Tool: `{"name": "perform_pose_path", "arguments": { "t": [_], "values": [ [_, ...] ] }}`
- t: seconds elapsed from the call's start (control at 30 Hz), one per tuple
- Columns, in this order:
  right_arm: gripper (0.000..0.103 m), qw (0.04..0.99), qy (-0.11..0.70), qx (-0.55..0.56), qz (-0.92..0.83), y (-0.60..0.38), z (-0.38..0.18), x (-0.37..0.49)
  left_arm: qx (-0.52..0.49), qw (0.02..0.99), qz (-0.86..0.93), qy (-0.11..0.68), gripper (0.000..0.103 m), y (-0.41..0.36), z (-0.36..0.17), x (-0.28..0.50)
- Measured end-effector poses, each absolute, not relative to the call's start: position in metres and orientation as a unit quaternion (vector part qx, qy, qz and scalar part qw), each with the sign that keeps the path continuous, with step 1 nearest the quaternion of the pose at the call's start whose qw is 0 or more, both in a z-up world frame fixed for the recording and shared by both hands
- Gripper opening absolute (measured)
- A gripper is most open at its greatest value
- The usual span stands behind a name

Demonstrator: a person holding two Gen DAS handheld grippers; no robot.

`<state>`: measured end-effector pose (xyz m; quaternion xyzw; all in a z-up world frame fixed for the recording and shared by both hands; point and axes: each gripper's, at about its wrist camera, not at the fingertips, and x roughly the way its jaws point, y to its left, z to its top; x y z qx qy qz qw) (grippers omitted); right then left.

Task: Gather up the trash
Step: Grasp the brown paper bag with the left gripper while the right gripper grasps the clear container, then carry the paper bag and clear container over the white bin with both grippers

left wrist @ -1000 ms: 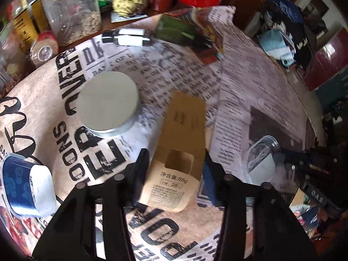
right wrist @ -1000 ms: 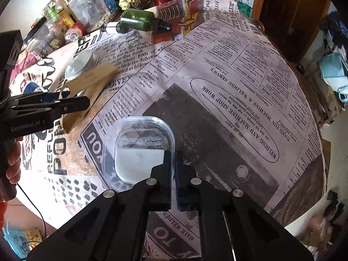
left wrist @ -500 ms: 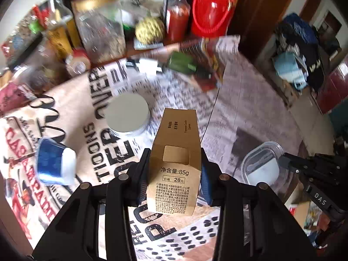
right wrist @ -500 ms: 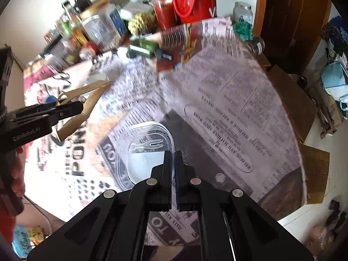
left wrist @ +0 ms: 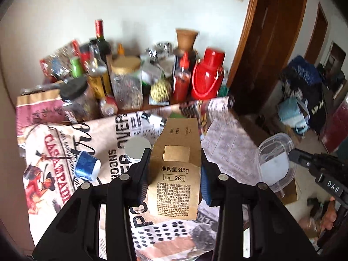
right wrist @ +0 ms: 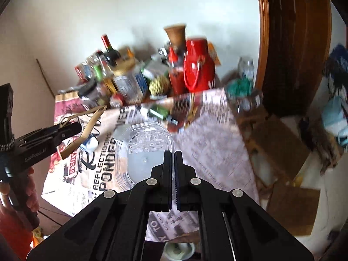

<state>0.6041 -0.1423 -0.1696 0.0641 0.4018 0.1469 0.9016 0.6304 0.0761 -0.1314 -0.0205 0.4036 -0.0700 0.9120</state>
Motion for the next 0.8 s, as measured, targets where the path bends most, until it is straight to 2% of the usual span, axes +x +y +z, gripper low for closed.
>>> {"name": "perform_pose_path", "arguments": {
  "t": [0.37, 0.8],
  "values": [
    [0.002, 0.916, 0.331, 0.035, 0.223, -0.165, -0.124, 0.569, -0.051, 0.943, 0.013, 0.328, 0.039, 0.042, -0.076, 0.538],
    [0.002, 0.921, 0.287, 0.041, 0.259, -0.155, -0.098, 0.502, -0.054, 0.954, 0.029, 0.292, 0.039, 0.043, -0.043, 0.448]
  ]
}}
